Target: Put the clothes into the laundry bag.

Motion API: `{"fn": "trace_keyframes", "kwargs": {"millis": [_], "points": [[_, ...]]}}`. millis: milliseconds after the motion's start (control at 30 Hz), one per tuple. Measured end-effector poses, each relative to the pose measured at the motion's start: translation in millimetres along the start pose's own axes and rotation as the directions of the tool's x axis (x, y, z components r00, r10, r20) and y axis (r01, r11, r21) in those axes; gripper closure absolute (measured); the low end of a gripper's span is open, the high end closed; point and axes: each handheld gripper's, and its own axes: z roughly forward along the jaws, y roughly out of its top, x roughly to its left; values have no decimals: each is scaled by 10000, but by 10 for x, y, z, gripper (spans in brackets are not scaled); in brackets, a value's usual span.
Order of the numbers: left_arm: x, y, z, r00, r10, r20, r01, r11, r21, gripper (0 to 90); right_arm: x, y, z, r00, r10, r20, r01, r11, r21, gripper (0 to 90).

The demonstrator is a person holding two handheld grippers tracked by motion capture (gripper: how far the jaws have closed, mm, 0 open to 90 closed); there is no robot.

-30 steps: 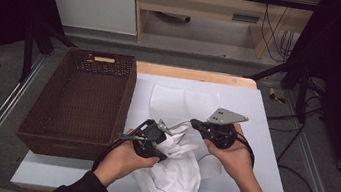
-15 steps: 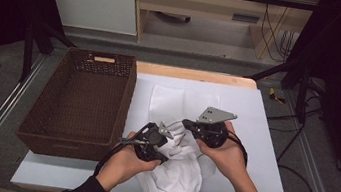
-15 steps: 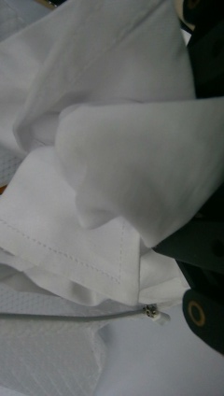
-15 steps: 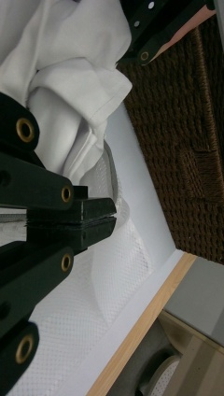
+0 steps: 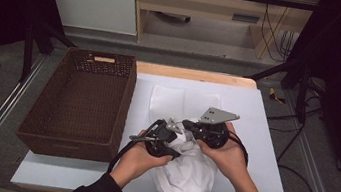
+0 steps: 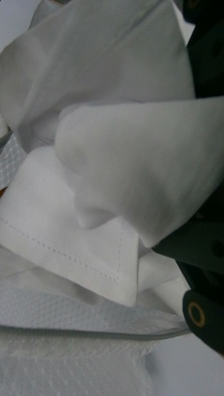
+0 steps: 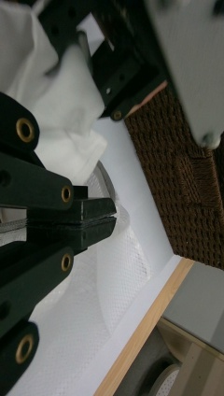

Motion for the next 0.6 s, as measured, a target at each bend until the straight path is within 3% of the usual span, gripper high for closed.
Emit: {"fn": "trace_keyframes", "kwargs": {"millis": [133, 333, 600], "points": [[78, -11, 78, 9993, -376, -44, 375, 9991, -183, 668, -3, -36, -20, 9999, 82, -76, -82, 10000, 9, 900], [202, -43, 138, 9956, -831, -437, 824, 9964, -180, 666, 13, -62, -42, 9997, 103, -221, -104, 9999, -46, 900], [216, -85, 53, 9899, -949, -1053, 933, 9954, -196, 669, 55, -51, -45, 9994, 1, -349, -2, 10000, -41, 900]]}}
